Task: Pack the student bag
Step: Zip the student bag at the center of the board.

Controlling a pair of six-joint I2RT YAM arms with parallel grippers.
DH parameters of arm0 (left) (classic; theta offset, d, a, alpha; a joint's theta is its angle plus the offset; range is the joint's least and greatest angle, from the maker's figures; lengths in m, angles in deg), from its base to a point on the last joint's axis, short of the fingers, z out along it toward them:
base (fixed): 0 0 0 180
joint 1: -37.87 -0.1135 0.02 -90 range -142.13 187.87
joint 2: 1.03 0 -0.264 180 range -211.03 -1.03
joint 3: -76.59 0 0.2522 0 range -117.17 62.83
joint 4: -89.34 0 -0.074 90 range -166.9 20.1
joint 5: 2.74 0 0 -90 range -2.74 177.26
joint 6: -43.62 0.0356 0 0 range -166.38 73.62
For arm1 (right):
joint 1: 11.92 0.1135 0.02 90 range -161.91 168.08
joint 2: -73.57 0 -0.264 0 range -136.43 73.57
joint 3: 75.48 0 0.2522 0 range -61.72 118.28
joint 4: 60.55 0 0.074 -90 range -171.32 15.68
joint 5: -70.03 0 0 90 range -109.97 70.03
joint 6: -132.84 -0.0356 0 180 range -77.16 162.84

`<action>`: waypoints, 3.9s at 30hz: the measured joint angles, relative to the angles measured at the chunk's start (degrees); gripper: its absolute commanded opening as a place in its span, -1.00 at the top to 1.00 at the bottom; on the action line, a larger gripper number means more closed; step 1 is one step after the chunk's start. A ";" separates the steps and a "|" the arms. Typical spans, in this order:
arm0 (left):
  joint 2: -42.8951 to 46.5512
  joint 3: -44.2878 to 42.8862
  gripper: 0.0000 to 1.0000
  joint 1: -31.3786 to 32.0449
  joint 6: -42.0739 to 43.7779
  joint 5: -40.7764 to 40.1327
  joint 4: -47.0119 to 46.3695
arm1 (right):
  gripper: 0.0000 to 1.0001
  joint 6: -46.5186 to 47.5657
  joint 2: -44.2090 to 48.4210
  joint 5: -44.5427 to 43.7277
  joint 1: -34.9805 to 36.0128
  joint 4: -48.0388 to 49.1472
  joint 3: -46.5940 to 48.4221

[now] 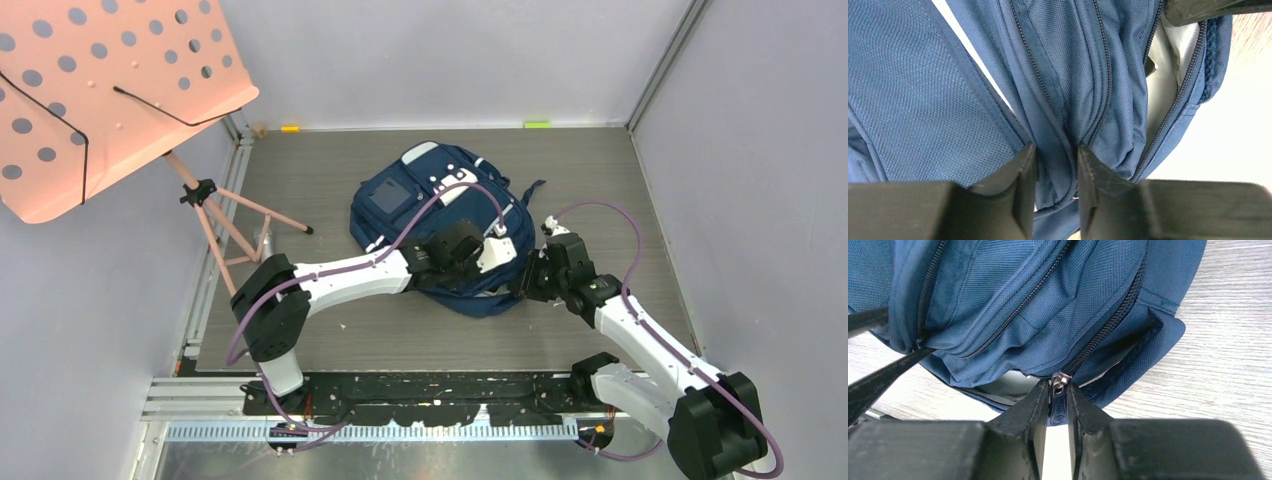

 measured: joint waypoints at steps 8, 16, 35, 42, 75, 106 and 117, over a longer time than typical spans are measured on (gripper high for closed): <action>0.48 -0.22 1.00 -0.09 -2.58 -1.07 -0.15 | 0.84 -0.44 2.16 0.87 -0.02 -1.01 0.00; 2.47 -3.41 1.00 -2.23 -6.10 4.20 5.53 | 0.94 -3.21 7.80 4.83 0.26 -4.07 -0.17; 2.82 -6.14 1.00 -5.64 -9.49 14.49 12.07 | 0.93 -15.43 8.50 -6.84 26.08 -4.09 -0.07; 2.82 -6.93 1.00 -5.64 -7.56 14.56 12.94 | 0.93 -18.40 2.99 -11.80 32.68 -1.22 2.38; -4.68 -14.49 1.00 -8.50 -21.88 24.48 6.93 | 0.93 -11.63 -17.03 -36.28 42.66 26.53 -0.02; 33.24 35.28 -0.87 -24.17 -48.39 4.50 -13.66 | 0.94 -9.64 0.24 -32.70 37.20 22.23 -7.80; 23.34 37.46 -0.74 -30.01 -58.75 6.32 -31.47 | 0.95 -10.56 -2.08 -32.57 37.20 22.29 -7.78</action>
